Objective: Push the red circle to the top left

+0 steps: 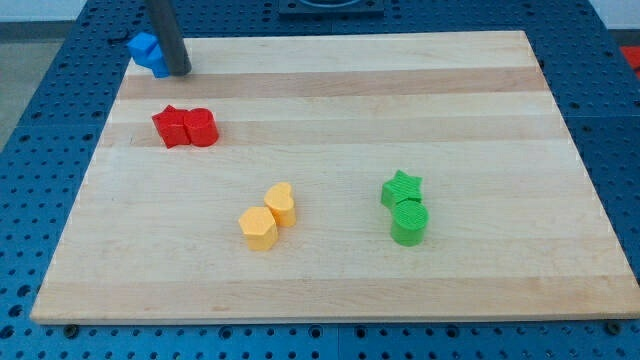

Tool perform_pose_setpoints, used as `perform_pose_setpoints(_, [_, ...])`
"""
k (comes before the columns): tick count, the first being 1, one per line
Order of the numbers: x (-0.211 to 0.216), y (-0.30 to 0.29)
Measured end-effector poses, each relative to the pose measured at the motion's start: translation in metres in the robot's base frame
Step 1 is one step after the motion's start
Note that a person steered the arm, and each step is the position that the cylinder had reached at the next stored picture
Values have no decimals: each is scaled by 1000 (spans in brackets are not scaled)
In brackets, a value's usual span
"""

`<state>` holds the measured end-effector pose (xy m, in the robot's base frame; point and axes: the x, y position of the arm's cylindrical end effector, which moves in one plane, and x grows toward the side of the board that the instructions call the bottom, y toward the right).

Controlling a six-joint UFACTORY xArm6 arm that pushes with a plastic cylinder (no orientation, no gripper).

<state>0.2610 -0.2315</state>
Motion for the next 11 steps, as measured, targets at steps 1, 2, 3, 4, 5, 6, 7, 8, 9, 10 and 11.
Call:
perform_pose_setpoints(1, [0,-18])
perform_pose_setpoints(2, [8,10])
perform_pose_setpoints(3, [16,48])
perform_pose_setpoints(4, [70,72])
perform_pose_setpoints(5, [116,96])
perform_pose_setpoints(6, [159,101])
perform_pose_setpoints(7, [204,91])
perform_pose_setpoints(8, [214,71])
perform_pose_setpoints(9, [208,67])
perform_pose_setpoints(10, [196,65])
perform_pose_setpoints(11, [185,51])
